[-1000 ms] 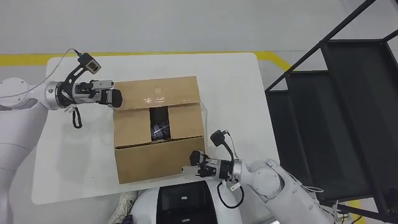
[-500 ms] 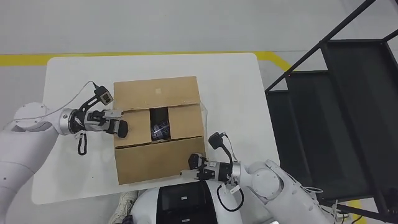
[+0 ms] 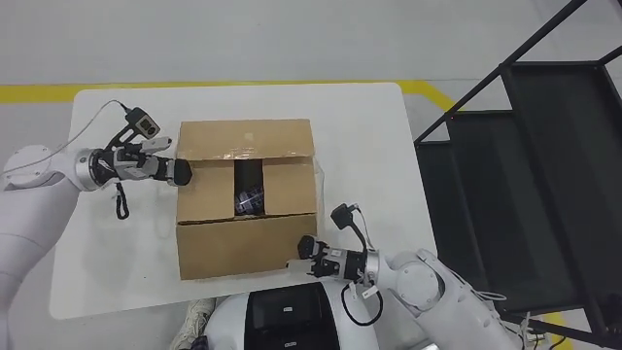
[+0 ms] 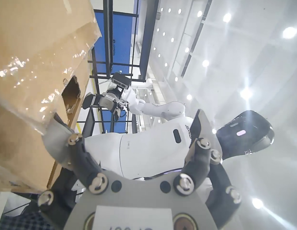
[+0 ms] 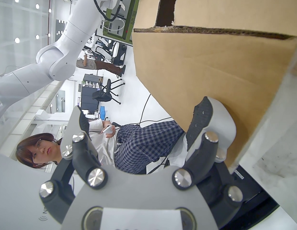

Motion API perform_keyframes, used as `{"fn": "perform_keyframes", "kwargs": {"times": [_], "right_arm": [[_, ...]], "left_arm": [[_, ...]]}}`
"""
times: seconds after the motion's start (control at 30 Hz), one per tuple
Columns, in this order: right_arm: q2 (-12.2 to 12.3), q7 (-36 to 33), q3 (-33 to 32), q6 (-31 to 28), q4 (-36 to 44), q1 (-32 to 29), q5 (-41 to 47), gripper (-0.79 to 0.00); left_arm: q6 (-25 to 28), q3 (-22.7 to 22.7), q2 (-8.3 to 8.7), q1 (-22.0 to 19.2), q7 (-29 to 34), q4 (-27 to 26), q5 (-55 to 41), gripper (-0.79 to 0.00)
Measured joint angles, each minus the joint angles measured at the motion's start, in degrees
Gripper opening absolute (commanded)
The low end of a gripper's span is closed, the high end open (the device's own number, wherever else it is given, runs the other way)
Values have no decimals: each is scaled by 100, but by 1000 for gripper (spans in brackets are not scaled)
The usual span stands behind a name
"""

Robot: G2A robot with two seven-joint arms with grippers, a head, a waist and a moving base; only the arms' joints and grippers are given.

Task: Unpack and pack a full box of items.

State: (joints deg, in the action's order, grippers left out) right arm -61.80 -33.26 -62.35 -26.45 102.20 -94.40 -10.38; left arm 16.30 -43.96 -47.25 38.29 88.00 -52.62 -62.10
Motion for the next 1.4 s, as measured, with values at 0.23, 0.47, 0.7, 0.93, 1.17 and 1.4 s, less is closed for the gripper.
{"fn": "perform_keyframes", "kwargs": {"times": [0.23, 0.47, 0.7, 0.93, 1.17, 1.4], "right_arm": [[13, 86, -28, 26, -37, -4, 15, 0], [20, 154, -27, 94, -54, 24, -39, 0], [18, 256, 8, 151, -9, 43, -107, 0], [24, 295, 10, 133, 9, 38, -43, 0], [24, 295, 11, 131, 9, 37, -41, 0], [24, 295, 11, 132, 9, 38, -42, 0]], "left_arm": [[-2, 87, -298, -400, 0, 472, -345, 0], [23, 47, -528, -711, -24, 827, -548, 0], [205, 186, -863, -1206, -503, 1365, -204, 0], [386, 352, -1018, -1400, -719, 1559, 260, 0], [382, 350, -1017, -1398, -717, 1557, 251, 0], [382, 350, -1017, -1398, -717, 1557, 251, 0]]}}
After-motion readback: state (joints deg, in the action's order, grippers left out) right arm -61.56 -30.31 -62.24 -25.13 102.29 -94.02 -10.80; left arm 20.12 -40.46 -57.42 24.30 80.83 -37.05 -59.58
